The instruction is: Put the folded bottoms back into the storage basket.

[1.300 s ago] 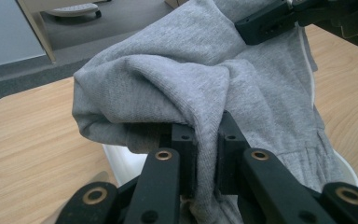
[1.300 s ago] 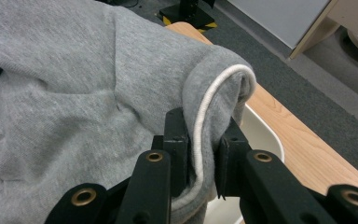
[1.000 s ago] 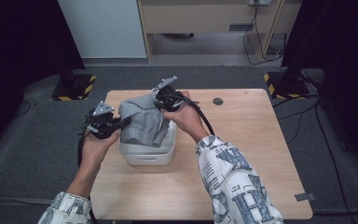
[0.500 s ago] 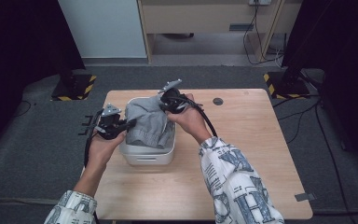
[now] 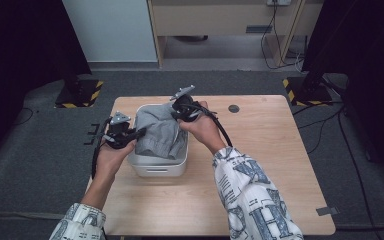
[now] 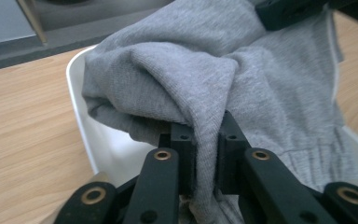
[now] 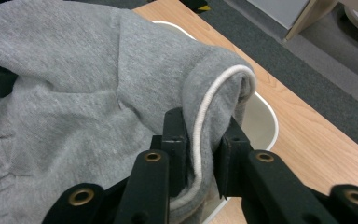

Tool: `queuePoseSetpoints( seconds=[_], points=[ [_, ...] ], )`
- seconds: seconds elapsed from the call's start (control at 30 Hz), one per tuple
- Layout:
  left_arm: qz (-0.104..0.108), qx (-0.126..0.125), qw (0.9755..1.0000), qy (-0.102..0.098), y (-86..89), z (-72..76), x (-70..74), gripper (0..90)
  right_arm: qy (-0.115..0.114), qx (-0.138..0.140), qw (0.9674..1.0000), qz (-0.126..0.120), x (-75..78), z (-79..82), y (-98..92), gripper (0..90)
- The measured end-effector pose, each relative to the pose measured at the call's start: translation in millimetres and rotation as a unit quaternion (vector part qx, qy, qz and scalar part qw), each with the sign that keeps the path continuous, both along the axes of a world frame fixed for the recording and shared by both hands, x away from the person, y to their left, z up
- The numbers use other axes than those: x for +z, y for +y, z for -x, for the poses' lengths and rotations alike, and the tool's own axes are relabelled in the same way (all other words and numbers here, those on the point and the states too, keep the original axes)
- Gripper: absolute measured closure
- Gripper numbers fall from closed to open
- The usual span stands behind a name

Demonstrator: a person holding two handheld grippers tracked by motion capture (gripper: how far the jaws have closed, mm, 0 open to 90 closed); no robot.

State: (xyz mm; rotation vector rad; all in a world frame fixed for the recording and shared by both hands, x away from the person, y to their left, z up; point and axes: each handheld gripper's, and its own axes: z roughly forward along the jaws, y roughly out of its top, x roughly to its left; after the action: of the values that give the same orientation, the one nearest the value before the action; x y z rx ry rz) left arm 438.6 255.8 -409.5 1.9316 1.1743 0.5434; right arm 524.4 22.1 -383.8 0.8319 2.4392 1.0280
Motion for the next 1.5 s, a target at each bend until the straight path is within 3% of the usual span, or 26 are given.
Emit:
queuePoseSetpoints(
  seconds=[0.07,0.1,0.17,0.43,0.77,1.5],
  points=[
    [0.013,0.03,0.9995,-0.003,4.2,-2.7,-4.6,46.7,0.005,-0.013,0.9999,0.003,-6.0,-4.1,0.0,46.7],
    [0.017,0.038,0.9991,-0.009,7.1,-2.4,-5.4,36.7,0.011,-0.019,0.9998,0.001,-9.0,-6.3,-1.3,36.8],
    [0.026,0.042,0.9987,-0.018,12.7,-0.1,-5.7,31.7,0.006,-0.033,0.9994,-0.004,-12.1,-7.9,-6.2,27.1],
    [0.052,0.03,0.9981,-0.014,23.2,0.9,-7.4,15.9,0.007,-0.067,0.9971,-0.036,-8.4,-9.2,-27.8,15.8],
    [0.045,0.013,0.9987,-0.02,20.1,1.1,-5.4,6.4,0.012,-0.068,0.997,-0.036,-12.2,-6.5,-33.2,8.2],
    [0.051,0.005,0.9985,-0.018,19.5,1.3,-3.2,4.6,0.019,-0.067,0.9963,-0.051,-15.7,0.4,-44.2,8.1]
  ],
)
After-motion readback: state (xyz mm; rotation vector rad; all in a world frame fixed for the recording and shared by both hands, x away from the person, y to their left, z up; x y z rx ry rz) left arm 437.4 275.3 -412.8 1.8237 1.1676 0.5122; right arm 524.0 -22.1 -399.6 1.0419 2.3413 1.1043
